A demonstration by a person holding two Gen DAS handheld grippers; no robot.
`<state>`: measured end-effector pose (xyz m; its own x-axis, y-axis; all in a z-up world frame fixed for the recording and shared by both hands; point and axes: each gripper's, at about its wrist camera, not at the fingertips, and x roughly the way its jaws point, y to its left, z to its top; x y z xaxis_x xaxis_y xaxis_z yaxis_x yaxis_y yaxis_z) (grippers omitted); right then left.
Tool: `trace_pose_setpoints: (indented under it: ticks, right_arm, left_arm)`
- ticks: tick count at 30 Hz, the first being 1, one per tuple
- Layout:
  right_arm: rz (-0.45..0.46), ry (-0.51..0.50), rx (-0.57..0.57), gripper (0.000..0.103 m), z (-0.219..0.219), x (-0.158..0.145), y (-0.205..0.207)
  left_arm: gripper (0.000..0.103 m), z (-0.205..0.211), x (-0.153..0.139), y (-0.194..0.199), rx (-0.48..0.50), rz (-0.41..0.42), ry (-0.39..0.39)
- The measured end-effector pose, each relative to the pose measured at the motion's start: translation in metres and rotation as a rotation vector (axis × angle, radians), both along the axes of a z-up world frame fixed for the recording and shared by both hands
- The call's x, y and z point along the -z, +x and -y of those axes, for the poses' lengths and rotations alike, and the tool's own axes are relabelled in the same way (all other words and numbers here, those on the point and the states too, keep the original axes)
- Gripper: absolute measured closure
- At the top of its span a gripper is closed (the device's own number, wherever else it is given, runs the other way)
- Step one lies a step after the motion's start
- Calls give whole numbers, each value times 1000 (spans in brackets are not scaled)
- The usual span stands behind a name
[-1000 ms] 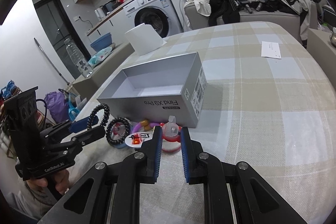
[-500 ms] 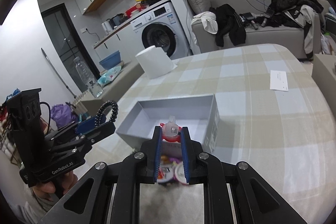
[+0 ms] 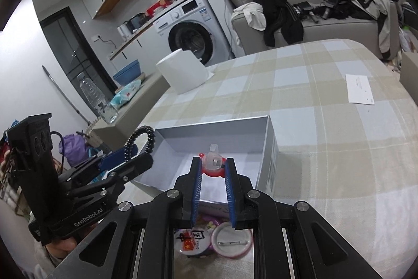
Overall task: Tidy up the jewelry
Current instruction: 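Lift the black bead bracelet into the grey box and open the left tool, then withdraw the left tool from the box and move the right tool toward the white badge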
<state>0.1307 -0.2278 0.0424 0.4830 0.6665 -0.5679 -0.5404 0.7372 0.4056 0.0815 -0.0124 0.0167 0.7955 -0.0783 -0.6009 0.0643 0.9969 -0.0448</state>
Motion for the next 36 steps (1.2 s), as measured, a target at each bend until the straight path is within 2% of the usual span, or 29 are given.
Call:
trace_pose_setpoints:
  ticks: [9, 13, 16, 17, 18, 19, 20, 21, 22, 23, 25, 27, 29, 32, 36]
  right_arm:
    - [-12, -15, -3, 84, -3, 5, 0]
    - [-5, -15, 3, 82, -3, 3, -1]
    - [3, -5, 10, 72, 1, -1, -3]
    - [7, -2, 14, 65, 3, -3, -4]
    - [11, 2, 17, 54, 5, -5, -6]
    - [13, 4, 15, 48, 6, -7, -7]
    - [15, 5, 13, 43, 8, -9, -9]
    - [18, 7, 9, 41, 10, -11, -11]
    - [23, 6, 7, 41, 11, -13, -13]
    - [28, 9, 5, 36, 13, -15, -15]
    - [42, 18, 3, 25, 17, -19, -20]
    - [51, 22, 2, 9, 21, -21, -26]
    - [57, 13, -7, 2, 23, -20, -31]
    - [74, -21, -15, 0, 24, -12, -40]
    - [70, -57, -17, 0, 26, -1, -46]
  left_arm:
    - [64, 6, 1, 0, 4, -18, 11]
    - [63, 7, -1, 0, 9, -25, -9]
    - [58, 6, -5, -2, 10, -23, -22]
    - [53, 6, -6, -2, 5, -30, -25]
    - [48, 7, -6, -3, -1, -42, -24]
    - [37, 7, -7, -4, -8, -49, -22]
    - [31, 7, -8, -6, -5, -47, -27]
    - [28, 8, -10, -9, 1, -37, -31]
    - [20, 9, -12, -14, 5, -19, -26]
    - [11, 9, -14, -18, 6, 3, -18]
    - [1, 11, -19, -28, -3, 50, 3]
    - [1, 8, -24, -36, -14, 77, -8]
    - [1, 5, -26, -40, -12, 81, -37]
    - [1, 2, -26, -43, -2, 81, -77]
    - [1, 2, -20, -50, 15, 88, -87]
